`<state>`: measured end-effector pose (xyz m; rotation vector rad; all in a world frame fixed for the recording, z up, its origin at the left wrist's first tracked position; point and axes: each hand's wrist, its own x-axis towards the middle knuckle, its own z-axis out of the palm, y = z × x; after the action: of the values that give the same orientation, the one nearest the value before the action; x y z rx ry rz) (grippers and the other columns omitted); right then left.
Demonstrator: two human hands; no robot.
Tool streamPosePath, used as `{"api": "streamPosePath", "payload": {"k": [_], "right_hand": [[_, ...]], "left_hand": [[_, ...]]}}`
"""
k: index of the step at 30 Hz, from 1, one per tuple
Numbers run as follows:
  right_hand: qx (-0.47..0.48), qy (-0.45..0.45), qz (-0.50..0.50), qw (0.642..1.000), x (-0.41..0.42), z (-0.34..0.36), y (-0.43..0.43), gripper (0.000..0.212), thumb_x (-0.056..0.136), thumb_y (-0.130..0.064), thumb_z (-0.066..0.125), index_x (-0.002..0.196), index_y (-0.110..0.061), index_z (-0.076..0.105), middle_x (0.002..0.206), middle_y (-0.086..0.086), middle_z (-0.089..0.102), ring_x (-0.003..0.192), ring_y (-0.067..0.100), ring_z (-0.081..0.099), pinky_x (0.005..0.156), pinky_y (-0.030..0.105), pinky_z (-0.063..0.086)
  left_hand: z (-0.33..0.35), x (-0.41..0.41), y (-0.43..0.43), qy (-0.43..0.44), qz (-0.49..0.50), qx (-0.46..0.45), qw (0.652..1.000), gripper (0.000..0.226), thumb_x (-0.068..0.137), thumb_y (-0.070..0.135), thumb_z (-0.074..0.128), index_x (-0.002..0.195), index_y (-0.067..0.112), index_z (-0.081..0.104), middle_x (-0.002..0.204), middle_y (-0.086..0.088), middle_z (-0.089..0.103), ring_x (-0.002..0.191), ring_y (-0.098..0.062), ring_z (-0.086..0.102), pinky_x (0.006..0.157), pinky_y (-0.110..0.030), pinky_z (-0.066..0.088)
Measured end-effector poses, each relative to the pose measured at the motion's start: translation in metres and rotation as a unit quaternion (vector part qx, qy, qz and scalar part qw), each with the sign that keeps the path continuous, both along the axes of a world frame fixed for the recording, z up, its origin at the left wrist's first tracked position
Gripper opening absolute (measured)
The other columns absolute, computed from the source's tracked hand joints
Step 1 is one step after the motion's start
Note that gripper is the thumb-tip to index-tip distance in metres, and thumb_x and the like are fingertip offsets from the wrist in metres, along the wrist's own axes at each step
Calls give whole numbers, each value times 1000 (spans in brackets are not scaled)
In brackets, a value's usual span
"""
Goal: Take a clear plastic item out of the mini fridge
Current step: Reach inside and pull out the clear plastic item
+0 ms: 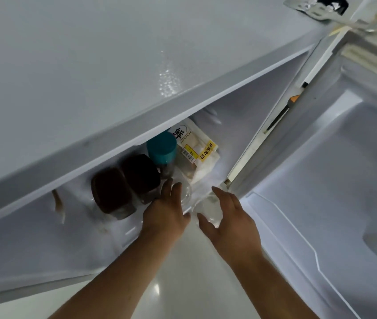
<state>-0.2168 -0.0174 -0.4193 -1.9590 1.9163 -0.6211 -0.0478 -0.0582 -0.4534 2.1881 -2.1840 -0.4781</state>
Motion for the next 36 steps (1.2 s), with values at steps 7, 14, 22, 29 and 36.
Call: {"api": "streamPosePath", "payload": {"k": [7,14,22,29,36], "right_hand": [[37,-5,4,999,-6,-3,19,67,82,-62,64,142,-35,49,132,-13,63,84,14,71,72,28,56],[58,9,2,998,-16,-3,13,69,83,-63,67,143,-39,46,139,-15,60,102,12,70,79,22,49],[72,-6,-16,997,-29,4,35,70,82,-72,58,143,-42,41,141,-18,58,92,12,71,75,19,46],[70,9,-30,997,-49,16,77,72,81,-76,52,143,-44,34,140,-16,59,101,11,69,72,19,43],[62,49,7,997,-53,35,132,70,84,-65,66,141,-33,42,135,-7,64,103,18,70,73,30,54]], "left_hand": [[7,-17,-50,-98,-56,116,987,97,97,47,64,165,22,0,175,-10,4,150,-38,36,107,-52,48],[9,-21,-55,-129,-82,136,979,57,99,23,60,149,18,33,152,-17,42,134,-39,54,99,-53,56],[7,-15,-13,-216,-138,75,964,76,76,58,67,138,24,39,129,-9,57,120,-32,50,90,-43,46],[30,-18,46,-133,-156,74,976,90,74,55,75,144,23,29,137,-10,39,112,-33,56,84,-40,53],[76,-16,119,-77,-186,87,976,91,76,48,80,149,26,29,143,-5,38,119,-29,52,94,-44,57]]}}
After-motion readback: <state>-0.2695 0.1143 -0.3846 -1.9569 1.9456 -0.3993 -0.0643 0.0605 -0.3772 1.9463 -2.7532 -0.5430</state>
